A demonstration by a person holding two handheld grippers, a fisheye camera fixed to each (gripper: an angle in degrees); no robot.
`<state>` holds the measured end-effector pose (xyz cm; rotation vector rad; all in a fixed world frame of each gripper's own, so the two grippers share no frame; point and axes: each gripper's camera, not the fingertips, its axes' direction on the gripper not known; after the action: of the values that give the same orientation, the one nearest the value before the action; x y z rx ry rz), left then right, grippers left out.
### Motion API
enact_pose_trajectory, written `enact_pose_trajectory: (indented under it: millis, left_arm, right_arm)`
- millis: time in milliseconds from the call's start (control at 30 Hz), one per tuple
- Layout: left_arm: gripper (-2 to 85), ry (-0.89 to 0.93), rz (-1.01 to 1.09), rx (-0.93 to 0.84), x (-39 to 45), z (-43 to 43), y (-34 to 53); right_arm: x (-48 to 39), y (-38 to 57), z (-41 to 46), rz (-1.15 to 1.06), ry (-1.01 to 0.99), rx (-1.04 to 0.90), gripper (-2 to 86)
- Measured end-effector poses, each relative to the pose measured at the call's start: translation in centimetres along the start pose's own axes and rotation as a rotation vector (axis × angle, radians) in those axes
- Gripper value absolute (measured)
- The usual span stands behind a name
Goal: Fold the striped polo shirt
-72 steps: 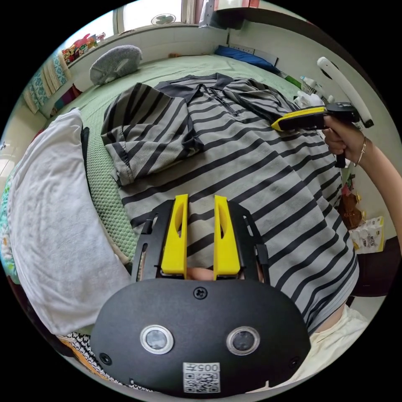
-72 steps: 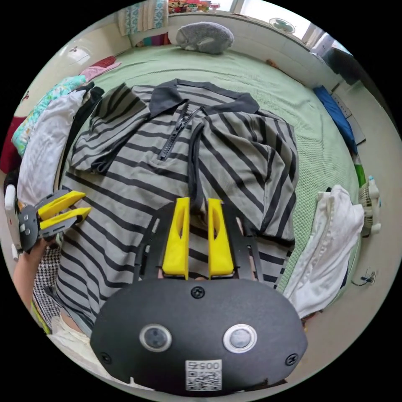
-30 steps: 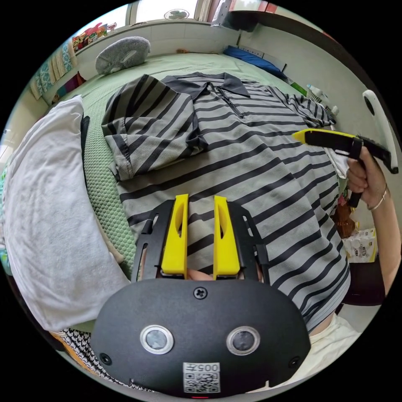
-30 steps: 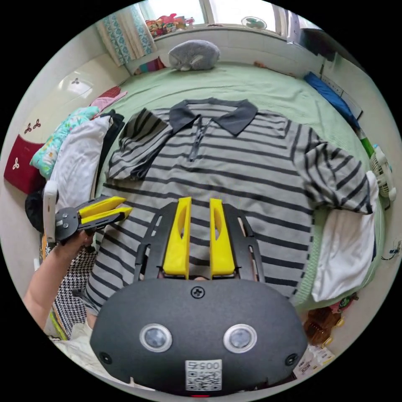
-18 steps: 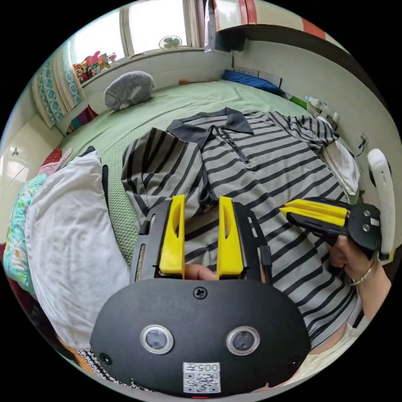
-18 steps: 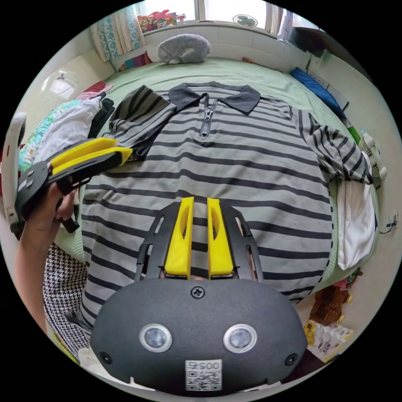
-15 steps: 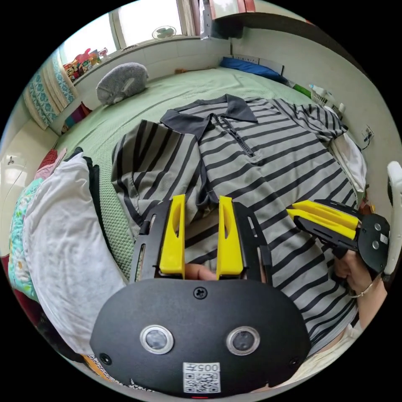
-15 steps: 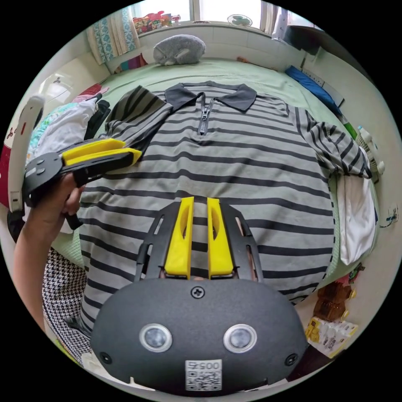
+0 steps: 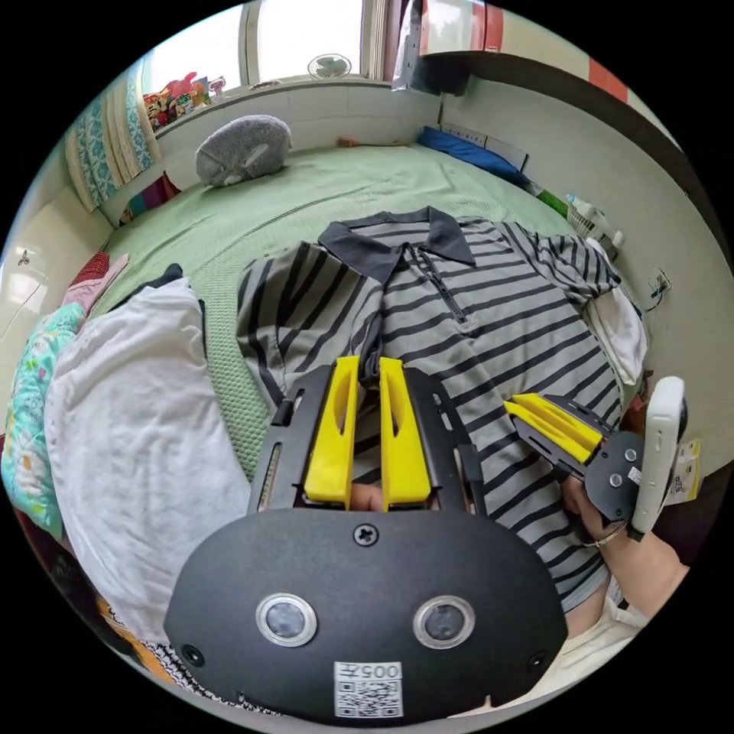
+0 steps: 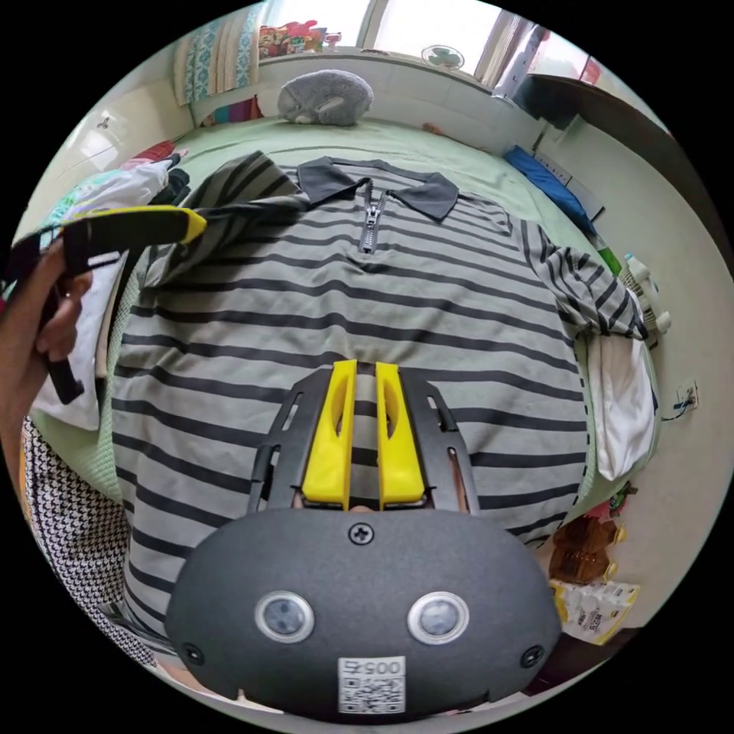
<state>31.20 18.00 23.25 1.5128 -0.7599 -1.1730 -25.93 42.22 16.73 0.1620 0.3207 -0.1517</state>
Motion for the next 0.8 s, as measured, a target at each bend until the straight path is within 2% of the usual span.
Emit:
enact_pose_trajectory:
  millis: [200, 300, 367, 467, 600, 800]
  left_arm:
    - [6.0, -0.063, -0.111, 0.105, -4.7, -7.1, -1.5]
    - [5.6, -0.116, -0.243, 0.146, -8.6, -10.3, -0.5]
    - [2.9, -0.141, -0.398, 0.185, -12.0, -12.2, 2.3]
    - [2.0, -0.153, -0.512, 0.204, -14.8, -13.3, 6.5]
    - [3.7, -0.132, -0.526, 0.182, -15.2, -13.3, 8.9]
    - [7.9, -0.132, -0.327, 0.22, -9.8, -13.8, 4.6]
  right_arm:
    - [-1.5, 0.3, 0.1, -0.009, -0.006, 0.011, 4.2]
    - [-2.7, 0.5, 0.2, -0.026, 0.028, 0.013, 4.1]
    - [-3.5, 0.5, 0.3, -0.038, 0.049, 0.015, 4.0]
    - [-4.1, 0.6, 0.4, -0.038, 0.054, 0.014, 4.0]
    - [-4.6, 0.6, 0.5, -0.026, 0.048, 0.011, 4.0]
    - [-5.4, 0.8, 0.8, -0.016, 0.055, 0.008, 4.3]
